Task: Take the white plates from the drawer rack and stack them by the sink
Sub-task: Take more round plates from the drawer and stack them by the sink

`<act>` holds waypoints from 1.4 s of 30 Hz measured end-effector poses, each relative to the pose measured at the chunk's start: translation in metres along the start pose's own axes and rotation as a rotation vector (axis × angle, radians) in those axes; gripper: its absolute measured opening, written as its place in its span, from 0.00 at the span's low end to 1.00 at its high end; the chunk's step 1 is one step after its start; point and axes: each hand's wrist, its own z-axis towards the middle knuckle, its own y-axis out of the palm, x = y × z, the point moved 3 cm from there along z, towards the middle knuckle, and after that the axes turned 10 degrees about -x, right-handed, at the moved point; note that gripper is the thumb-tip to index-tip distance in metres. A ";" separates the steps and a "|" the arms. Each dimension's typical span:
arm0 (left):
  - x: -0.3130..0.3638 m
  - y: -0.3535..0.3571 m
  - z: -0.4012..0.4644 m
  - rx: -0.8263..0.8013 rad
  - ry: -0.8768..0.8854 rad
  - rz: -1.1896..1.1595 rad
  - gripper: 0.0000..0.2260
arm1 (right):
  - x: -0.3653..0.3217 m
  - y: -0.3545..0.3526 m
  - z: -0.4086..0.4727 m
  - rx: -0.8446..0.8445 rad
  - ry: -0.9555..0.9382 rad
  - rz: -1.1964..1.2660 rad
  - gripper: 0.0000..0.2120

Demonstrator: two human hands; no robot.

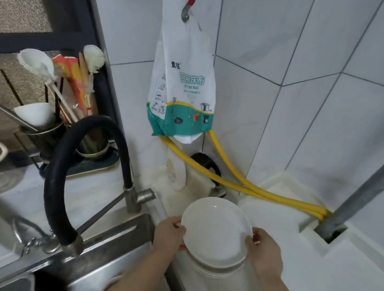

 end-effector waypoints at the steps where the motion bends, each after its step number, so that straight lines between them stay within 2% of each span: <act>1: -0.002 0.001 0.003 0.006 -0.002 0.019 0.18 | 0.002 0.001 0.003 -0.003 0.002 -0.014 0.06; 22: -0.019 0.003 0.005 0.011 0.062 0.240 0.16 | 0.012 0.007 0.005 -0.017 0.050 -0.139 0.10; 28: -0.028 -0.010 -0.015 0.036 0.086 0.552 0.18 | 0.009 0.010 -0.011 -0.084 0.023 -0.194 0.16; 33: -0.044 -0.031 -0.047 0.020 0.103 0.828 0.17 | 0.011 0.020 -0.049 -0.085 -0.024 -0.246 0.16; 38: -0.068 -0.052 -0.092 -0.029 0.169 0.959 0.15 | 0.011 0.039 -0.105 -0.060 -0.080 -0.316 0.14; 42: -0.103 -0.072 -0.135 -0.074 0.183 1.081 0.19 | 0.013 0.062 -0.156 -0.125 -0.137 -0.432 0.19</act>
